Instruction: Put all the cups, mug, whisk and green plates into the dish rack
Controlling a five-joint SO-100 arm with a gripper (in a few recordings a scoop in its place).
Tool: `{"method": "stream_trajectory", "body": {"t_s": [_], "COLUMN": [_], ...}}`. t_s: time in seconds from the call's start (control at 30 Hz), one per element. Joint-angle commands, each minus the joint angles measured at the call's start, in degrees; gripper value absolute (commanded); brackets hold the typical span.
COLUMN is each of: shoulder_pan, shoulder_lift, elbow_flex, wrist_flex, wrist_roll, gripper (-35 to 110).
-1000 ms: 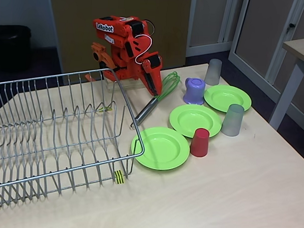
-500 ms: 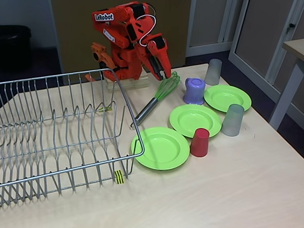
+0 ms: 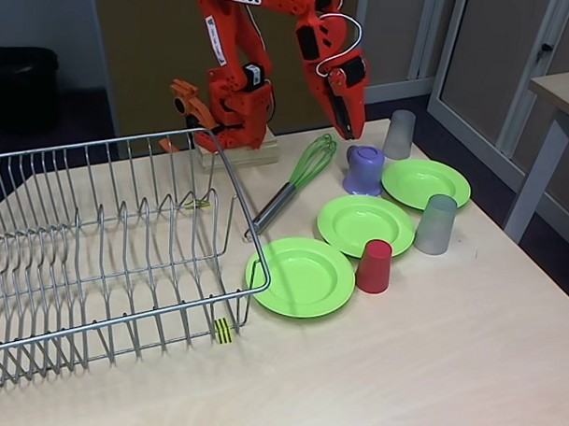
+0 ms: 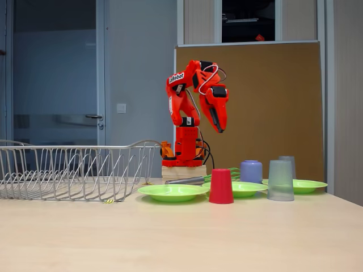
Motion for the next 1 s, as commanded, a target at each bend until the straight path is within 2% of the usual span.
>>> {"method": "stream_trajectory", "body": {"t_s": [0.0, 0.1, 0.17, 0.23, 0.33, 0.5, 0.57, 0.67, 0.73, 0.97], "shoulder_pan": [-6.5, -14.5, -20.57, -26.81, -34.28, -42.01, -44.56, -47.37, -48.69, -51.42], "shoulder_lift": [-4.75, -9.32, -12.39, -16.35, -23.82, -34.98, -37.35, -39.55, -40.78, -45.62], "elbow_flex": [-9.05, -15.73, -18.28, -19.69, -23.99, -32.78, -34.45, -36.47, -37.71, -40.08], "wrist_flex": [8.53, 10.81, 10.81, 10.63, 8.44, 5.1, 3.43, 1.23, 0.35, -3.96], "wrist_roll": [20.13, 34.54, 48.16, 66.01, 80.6, 91.93, 95.19, 96.68, 96.77, 93.6], "gripper": [0, 0, 0, 0, 0, 0, 7, 25, 33, 39]}}
